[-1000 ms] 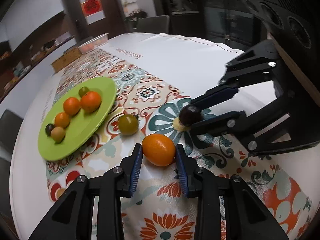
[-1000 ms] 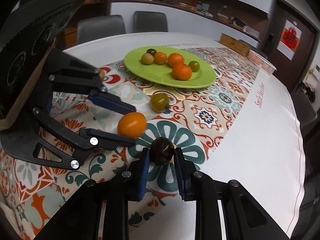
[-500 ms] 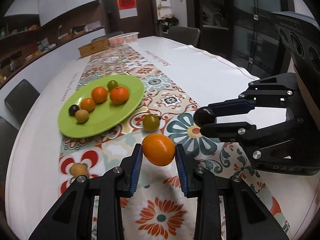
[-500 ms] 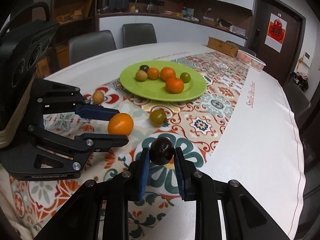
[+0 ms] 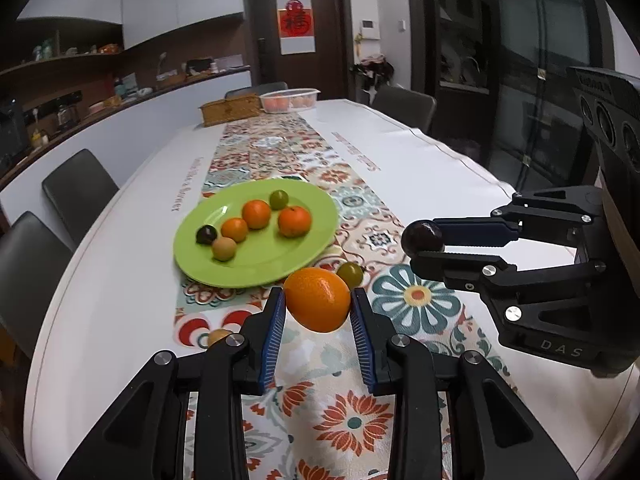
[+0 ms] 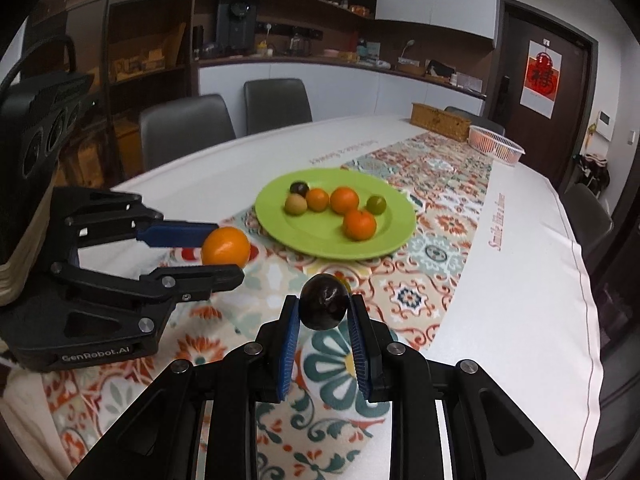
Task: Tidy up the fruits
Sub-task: 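Carry orange and dark plum onto the green plate and open both tools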
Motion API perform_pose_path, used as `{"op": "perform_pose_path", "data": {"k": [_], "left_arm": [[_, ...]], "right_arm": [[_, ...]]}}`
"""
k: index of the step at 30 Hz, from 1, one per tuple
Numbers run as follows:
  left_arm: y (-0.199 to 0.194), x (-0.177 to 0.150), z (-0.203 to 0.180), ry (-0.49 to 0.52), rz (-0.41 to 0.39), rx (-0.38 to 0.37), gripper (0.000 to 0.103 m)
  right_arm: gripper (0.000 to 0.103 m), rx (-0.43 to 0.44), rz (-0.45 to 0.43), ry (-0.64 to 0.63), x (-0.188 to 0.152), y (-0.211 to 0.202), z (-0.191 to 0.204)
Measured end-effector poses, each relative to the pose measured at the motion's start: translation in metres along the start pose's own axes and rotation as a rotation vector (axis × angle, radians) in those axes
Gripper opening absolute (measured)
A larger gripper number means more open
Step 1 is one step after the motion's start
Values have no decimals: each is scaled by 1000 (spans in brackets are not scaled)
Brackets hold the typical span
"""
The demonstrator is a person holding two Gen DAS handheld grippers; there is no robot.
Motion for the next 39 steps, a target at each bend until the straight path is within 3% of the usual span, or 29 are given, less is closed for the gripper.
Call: {"op": "perform_pose_path", "data": {"k": [16, 27, 39], "left_arm": [[8, 26, 27, -41, -14, 20, 33], [40, 43, 50, -44, 15, 13, 33], [83, 49, 65, -47, 78, -20, 33]], "right_arm": [[26, -1, -7, 45, 33, 24, 1], [26, 14, 32, 45, 53, 61, -10], [26, 45, 112, 78, 49, 112, -25]]}}
Point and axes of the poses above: each gripper's, at about its wrist camera, not at the fingertips, and y roughly the way its jaws point, z to its left, x to its top, the point moved 9 cm from there along y, roughly the way its jaws point, and after that the axes turned 9 degrees about -y, right-handed, at the moved point
